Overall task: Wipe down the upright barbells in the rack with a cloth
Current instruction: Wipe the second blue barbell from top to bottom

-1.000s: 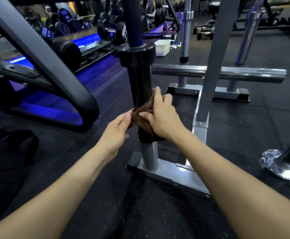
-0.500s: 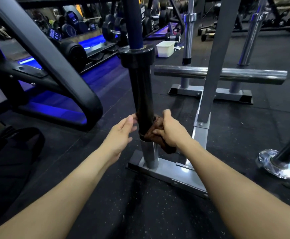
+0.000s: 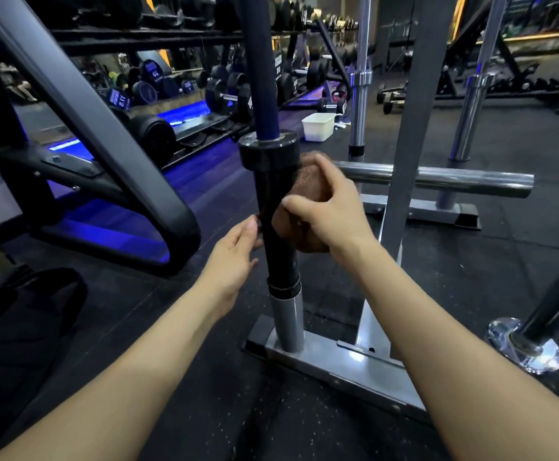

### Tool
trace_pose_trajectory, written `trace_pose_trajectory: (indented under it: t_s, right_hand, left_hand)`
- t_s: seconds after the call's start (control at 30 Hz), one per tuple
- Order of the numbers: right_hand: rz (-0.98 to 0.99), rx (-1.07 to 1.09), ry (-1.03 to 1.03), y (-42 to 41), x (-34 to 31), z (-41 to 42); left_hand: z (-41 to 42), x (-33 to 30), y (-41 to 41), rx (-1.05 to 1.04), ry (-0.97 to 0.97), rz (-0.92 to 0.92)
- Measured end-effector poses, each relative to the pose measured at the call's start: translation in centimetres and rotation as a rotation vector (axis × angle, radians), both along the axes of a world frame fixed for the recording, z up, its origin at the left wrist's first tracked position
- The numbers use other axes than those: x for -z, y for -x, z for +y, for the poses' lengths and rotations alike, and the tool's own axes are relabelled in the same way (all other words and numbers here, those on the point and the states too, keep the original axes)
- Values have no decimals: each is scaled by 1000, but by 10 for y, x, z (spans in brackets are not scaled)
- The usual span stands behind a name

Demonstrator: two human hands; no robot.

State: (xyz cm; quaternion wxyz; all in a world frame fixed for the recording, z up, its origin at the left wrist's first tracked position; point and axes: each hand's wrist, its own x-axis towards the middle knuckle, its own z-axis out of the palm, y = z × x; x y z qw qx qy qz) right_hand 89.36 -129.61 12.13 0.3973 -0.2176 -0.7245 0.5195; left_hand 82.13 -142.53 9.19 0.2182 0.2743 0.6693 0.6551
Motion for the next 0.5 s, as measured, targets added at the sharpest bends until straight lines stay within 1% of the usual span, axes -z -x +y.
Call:
trace_pose_trajectory:
  t_s: [0.1,0.23,0.27,0.33,0.43,0.5]
  right_hand:
    - [-160,-15,-165,0,24,-5]
    - [-380,-38,-196,-4,62,-8]
    - [-390,-30,-192,-4,64,-6]
    - [-295,18,-184,-2,49,-2]
    - [-78,47,-134,6,7,3]
    - [-83,26,-153,10,-3,-3]
  left_hand:
    - [-2,5,5,26,17,19]
    - [-6,8,10,27,42,48]
    - [-6,8,10,27,47,53]
    - [-5,6,11,26,52,61]
    - [-4,5,17,20,40,46]
    - [-4,7,20,21,26,44]
